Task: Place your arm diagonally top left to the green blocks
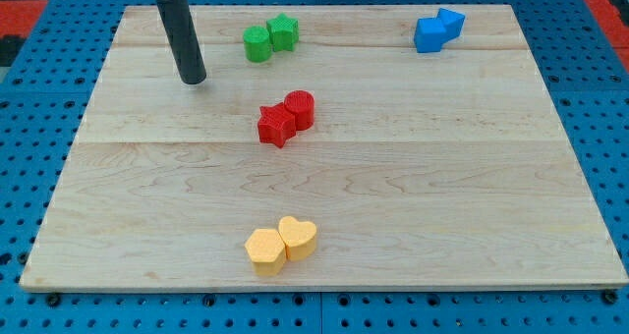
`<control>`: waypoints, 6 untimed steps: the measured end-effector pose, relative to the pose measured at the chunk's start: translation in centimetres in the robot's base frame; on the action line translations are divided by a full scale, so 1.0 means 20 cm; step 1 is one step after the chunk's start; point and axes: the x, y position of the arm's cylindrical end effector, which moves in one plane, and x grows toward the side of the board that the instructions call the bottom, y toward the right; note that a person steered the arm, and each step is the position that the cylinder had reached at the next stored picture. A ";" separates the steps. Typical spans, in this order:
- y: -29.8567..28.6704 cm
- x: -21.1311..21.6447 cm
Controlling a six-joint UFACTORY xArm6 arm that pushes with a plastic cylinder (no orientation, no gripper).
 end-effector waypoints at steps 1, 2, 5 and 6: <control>0.00 -0.02; -0.01 -0.08; -0.15 -0.52; 0.05 -0.51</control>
